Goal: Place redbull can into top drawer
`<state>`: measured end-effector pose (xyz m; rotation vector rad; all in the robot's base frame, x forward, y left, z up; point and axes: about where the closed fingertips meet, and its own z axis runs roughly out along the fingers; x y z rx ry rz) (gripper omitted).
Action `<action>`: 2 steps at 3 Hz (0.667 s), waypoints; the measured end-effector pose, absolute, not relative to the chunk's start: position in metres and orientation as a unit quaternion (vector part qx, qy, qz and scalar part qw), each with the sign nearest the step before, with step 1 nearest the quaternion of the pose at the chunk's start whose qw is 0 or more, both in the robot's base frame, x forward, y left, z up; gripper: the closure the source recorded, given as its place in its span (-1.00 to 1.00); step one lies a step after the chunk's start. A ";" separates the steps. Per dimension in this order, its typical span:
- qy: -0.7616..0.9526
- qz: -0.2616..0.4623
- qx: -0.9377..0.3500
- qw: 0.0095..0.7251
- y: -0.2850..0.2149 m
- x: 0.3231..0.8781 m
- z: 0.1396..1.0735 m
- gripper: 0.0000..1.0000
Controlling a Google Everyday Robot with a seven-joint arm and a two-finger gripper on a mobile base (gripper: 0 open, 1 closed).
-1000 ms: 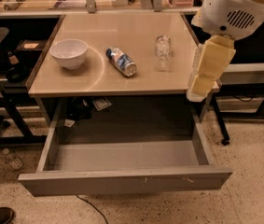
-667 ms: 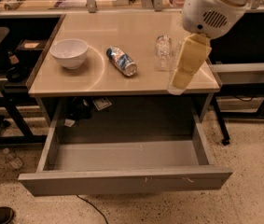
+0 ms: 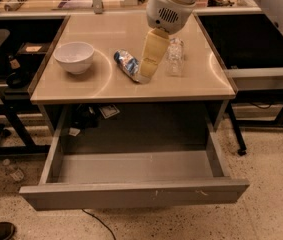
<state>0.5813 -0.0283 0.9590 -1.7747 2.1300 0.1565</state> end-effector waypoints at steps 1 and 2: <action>0.754 0.055 -0.628 0.181 -0.028 0.581 0.959 -1.00; 0.770 0.065 -0.607 0.186 -0.024 0.593 0.950 -1.00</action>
Offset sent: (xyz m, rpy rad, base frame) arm 0.0270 0.0065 -0.0228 0.0567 0.0453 -0.1247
